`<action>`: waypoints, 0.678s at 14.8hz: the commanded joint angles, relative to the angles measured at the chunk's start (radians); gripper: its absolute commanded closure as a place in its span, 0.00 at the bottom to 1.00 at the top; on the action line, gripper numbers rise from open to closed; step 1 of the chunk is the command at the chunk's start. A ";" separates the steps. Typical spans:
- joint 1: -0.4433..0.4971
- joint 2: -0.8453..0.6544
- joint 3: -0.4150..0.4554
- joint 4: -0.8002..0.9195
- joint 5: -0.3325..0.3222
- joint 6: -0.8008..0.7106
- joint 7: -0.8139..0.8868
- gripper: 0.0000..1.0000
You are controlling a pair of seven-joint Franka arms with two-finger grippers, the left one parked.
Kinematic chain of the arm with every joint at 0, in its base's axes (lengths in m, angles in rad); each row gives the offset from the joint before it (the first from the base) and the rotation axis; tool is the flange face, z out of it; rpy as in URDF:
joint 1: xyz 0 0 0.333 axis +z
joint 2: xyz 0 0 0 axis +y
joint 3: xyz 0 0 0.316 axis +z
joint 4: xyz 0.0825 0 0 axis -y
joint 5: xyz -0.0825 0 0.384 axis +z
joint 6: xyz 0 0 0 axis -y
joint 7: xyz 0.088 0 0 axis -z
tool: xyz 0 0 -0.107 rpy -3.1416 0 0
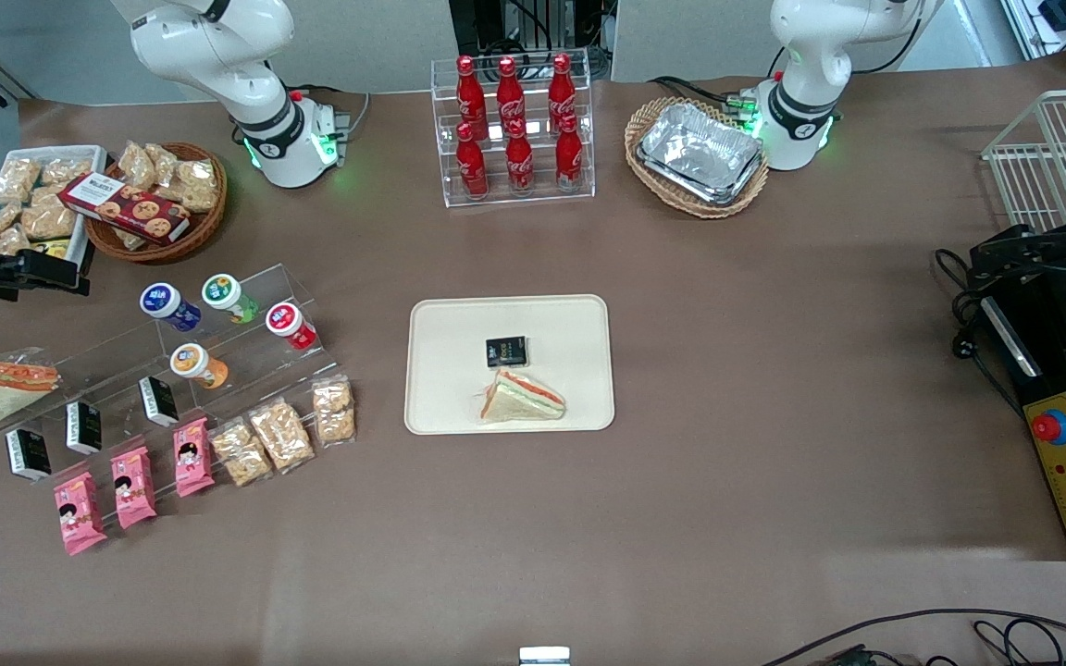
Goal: Place green gum on tray
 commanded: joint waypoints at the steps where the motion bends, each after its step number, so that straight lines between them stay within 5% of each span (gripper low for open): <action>1: -0.001 0.017 -0.001 0.031 -0.017 -0.023 -0.018 0.00; 10: -0.004 -0.039 -0.006 -0.018 -0.015 -0.063 -0.022 0.00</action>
